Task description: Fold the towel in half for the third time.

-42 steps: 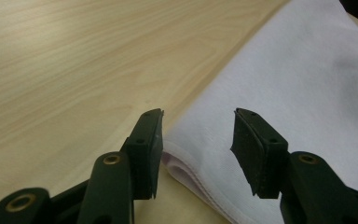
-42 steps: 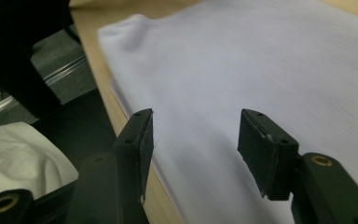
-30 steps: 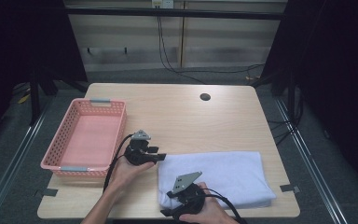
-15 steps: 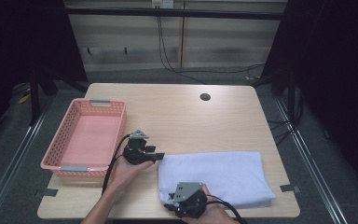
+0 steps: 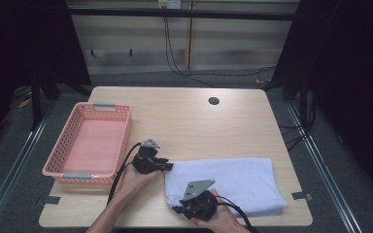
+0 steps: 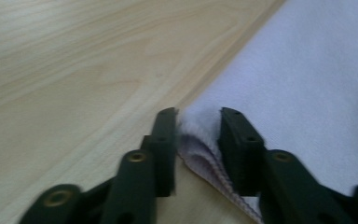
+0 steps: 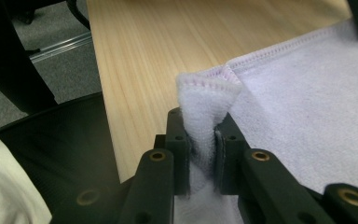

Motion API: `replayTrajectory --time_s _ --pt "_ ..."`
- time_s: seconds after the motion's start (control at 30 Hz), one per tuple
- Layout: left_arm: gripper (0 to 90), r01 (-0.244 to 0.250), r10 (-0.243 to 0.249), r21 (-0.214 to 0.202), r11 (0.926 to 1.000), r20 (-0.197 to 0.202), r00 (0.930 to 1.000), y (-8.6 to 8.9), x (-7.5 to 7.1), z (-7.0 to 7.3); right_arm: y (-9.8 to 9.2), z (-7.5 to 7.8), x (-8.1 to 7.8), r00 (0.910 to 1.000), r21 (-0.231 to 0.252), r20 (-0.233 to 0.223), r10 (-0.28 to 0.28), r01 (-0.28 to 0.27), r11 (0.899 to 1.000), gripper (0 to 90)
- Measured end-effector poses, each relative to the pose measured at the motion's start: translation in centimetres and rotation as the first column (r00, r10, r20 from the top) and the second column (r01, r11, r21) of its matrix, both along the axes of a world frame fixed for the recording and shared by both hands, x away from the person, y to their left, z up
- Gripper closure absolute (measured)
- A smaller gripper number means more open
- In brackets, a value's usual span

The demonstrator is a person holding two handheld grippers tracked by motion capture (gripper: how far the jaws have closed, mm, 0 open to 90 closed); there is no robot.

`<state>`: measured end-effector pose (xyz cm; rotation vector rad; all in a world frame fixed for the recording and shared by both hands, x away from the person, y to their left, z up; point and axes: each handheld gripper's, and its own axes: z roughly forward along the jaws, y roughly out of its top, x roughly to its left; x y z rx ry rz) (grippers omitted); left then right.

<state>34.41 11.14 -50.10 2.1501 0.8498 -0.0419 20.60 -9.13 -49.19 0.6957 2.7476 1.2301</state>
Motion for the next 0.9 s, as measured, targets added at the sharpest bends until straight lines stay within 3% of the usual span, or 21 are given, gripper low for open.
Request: replayTrajectory --time_s 0.1,0.2,0.27,0.37,0.47,0.63,0.77,0.9 --pt "83.0 -0.02 0.018 -0.042 0.9989 -0.036 0.9992 0.2 0.3 0.2 -0.1 0.5 0.1 1.0 0.021 0.008 -0.002 0.002 1.0 79.4" --pt "83.8 -0.018 0.016 -0.072 0.9973 -0.03 0.9994 0.5 0.4 0.8 -0.6 1.5 0.2 0.9997 0.053 0.019 -0.015 0.014 0.998 79.5" --pt "84.1 -0.033 0.029 -0.124 0.9917 -0.036 0.9989 0.8 0.6 1.4 -0.8 2.3 0.3 0.9992 0.077 0.03 -0.025 0.023 0.997 79.6" --pt "84.1 -0.041 0.038 -0.15 0.9878 -0.022 0.999 0.9 1.0 2.5 -0.9 3.2 0.5 0.9986 0.104 0.039 -0.037 0.033 0.994 79.7" --pt "84.1 -0.034 0.034 -0.139 0.9898 0.001 0.9994 0.8 1.2 3.6 -1.0 3.9 0.6 0.9978 0.126 0.045 -0.048 0.042 0.991 79.7" --pt "84.1 -0.047 0.051 -0.166 0.985 0.019 0.9985 1.0 1.8 5.5 -0.9 5.5 1.2 0.996 0.188 0.055 -0.07 0.058 0.98 79.8" --pt "84.2 -0.061 0.069 -0.175 0.9827 0.038 0.9969 1.6 2.2 7.3 0.2 7.0 1.8 0.9956 0.219 0.069 -0.063 0.047 0.975 79.9" --pt "84.2 -0.077 0.09 -0.153 0.9852 0.078 0.9929 2.6 2.6 9.6 1.5 8.6 2.5 0.9935 0.227 0.1 -0.053 0.029 0.973 80.0"
